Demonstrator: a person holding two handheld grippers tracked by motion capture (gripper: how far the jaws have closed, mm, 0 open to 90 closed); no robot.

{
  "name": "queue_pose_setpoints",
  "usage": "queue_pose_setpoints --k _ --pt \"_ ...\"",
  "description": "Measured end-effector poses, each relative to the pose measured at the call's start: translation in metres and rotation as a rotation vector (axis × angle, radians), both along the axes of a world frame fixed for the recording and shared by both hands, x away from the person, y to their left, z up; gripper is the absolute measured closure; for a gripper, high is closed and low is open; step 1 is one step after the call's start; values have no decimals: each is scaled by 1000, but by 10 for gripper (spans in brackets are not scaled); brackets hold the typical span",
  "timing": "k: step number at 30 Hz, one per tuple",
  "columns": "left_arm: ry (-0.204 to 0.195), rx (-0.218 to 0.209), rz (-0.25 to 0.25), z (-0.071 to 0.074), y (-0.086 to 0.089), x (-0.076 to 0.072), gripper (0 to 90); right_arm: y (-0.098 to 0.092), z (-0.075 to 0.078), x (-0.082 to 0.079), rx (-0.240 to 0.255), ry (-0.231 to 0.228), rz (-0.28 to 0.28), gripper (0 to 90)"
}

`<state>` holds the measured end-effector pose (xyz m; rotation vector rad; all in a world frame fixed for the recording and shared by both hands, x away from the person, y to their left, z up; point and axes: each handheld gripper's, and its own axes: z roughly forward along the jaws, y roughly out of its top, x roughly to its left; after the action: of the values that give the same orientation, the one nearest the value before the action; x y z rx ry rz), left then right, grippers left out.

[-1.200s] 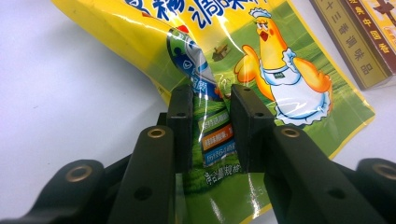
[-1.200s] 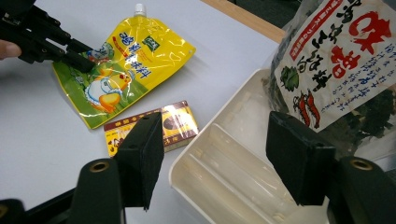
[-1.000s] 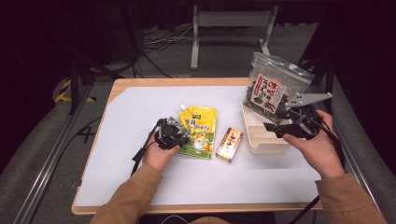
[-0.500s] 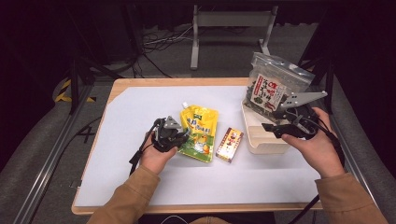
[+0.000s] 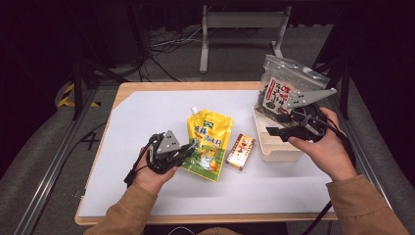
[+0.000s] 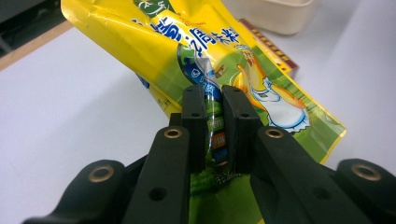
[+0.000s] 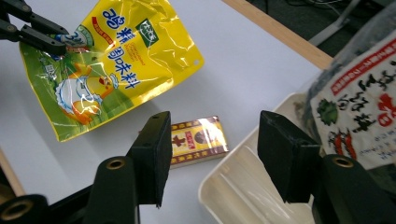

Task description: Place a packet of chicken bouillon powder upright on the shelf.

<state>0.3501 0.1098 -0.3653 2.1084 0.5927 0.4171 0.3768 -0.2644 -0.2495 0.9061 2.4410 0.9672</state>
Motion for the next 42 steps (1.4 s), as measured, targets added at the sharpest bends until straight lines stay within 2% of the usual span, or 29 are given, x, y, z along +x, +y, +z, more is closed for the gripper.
queue_pose_setpoints --k 4,6,10,11,15,19,23,27,35,42 --pt "-25 -4 -38 2 3 -15 804 12 1 2 -15 29 37 452" --pt "-19 8 -47 2 3 -19 805 19 2 3 -24 35 58 449" --pt "-23 9 -60 2 3 -26 809 26 4 4 -16 46 76 434" --pt "-25 6 -66 3 3 -29 809 30 4 5 0 50 83 434" --pt "-55 -3 -89 6 3 -37 811 39 4 9 2 84 117 426" --pt "-119 -15 -144 10 3 -45 813 49 1 17 -16 114 151 404" --pt "-152 -20 -178 11 2 -49 815 58 -5 22 -36 135 185 388" --pt "-172 -21 -191 10 2 -51 818 66 -12 26 -29 160 221 386" --pt "-202 -27 -224 13 2 -56 820 78 -26 28 -44 180 286 372" --pt "-213 -32 -241 13 0 -59 824 84 -38 33 -28 229 332 366"
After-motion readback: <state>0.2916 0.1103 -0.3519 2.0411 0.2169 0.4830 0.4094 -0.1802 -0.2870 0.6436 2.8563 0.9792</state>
